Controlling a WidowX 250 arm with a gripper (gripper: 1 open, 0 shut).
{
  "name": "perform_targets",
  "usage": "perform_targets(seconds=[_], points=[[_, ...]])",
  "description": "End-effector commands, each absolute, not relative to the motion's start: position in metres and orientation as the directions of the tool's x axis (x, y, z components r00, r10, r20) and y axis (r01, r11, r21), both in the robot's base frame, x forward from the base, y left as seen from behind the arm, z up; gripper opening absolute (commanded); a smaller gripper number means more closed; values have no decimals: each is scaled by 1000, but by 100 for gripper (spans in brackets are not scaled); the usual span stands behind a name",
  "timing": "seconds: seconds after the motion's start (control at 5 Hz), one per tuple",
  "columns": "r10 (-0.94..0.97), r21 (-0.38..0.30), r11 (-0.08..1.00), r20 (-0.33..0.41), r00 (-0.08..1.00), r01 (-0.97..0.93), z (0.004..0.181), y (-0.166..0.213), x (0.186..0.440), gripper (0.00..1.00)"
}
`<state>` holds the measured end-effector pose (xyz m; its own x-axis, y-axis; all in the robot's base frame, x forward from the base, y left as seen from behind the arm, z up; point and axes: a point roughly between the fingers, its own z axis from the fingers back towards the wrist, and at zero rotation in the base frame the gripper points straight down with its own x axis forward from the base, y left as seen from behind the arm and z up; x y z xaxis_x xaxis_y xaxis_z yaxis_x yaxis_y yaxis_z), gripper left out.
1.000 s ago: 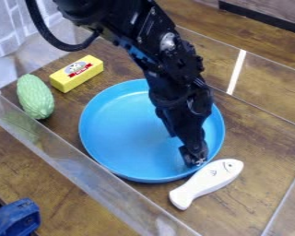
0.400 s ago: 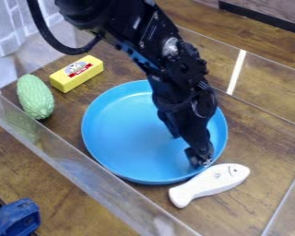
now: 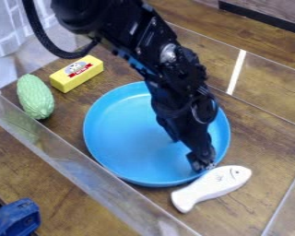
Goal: Put the white object in the blue tray
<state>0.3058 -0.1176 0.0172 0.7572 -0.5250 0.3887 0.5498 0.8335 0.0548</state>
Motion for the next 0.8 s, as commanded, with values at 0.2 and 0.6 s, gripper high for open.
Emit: perform_targets(seconds=[0.2, 0.6], points=[[-497, 4, 853, 312, 809, 522, 2, -142, 286, 100], [-528, 11, 834, 301, 794, 551, 0, -167, 277, 100]])
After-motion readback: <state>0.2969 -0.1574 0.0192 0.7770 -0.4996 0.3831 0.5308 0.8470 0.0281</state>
